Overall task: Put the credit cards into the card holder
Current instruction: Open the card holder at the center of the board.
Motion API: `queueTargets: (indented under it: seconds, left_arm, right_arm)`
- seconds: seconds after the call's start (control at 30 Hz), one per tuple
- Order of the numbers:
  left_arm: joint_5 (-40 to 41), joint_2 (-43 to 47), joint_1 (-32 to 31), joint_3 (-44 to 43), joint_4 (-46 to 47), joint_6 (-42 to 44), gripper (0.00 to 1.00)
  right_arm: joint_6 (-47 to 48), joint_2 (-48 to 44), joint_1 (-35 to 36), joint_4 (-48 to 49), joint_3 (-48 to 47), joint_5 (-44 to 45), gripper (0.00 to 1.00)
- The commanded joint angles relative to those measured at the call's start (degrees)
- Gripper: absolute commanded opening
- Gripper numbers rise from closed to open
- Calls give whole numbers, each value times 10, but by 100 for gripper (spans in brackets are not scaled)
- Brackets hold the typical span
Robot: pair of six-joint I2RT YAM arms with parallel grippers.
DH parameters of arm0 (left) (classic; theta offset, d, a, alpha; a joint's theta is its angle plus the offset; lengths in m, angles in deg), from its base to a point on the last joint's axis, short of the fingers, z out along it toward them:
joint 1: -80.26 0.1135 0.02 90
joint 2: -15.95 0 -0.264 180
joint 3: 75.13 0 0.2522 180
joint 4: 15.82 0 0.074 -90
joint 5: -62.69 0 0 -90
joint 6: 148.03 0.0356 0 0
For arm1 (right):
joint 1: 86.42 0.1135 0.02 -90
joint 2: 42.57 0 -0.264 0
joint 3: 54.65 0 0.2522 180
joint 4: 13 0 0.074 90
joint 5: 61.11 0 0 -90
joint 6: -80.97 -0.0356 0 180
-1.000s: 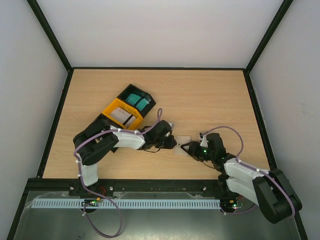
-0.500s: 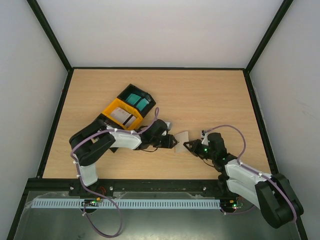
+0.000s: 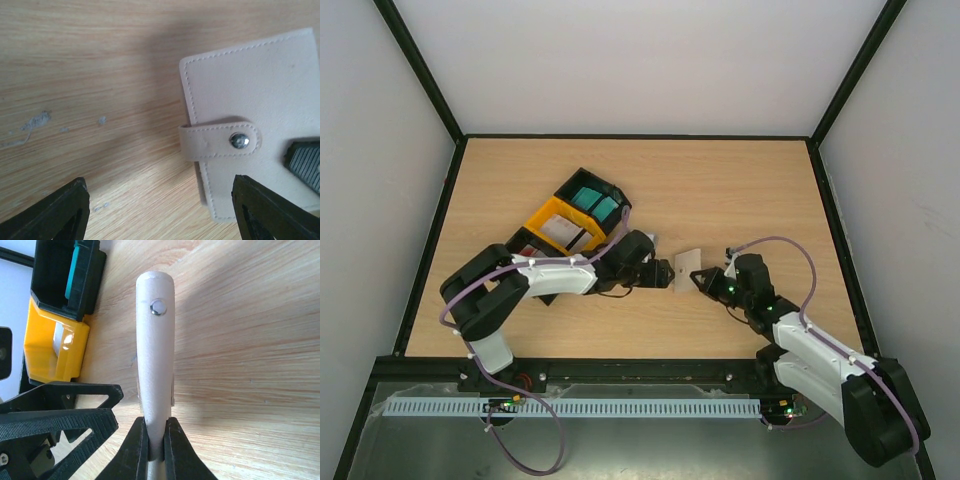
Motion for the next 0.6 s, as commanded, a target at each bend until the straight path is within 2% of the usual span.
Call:
queueTargets:
  seconds: [0.0, 0.4, 0.57]
  left_arm:
    - [30, 19, -10, -24, -6, -15, 81]
    - [-16, -1, -19, -53, 34, -31, 78]
    - [-1, -34, -24, -89, -12, -21, 75]
  right_arm:
    - [21, -2, 7, -41, -38, 39, 2]
    - [22, 13, 35, -37, -56, 39, 2]
    - [26, 21, 43, -31, -59, 34, 2]
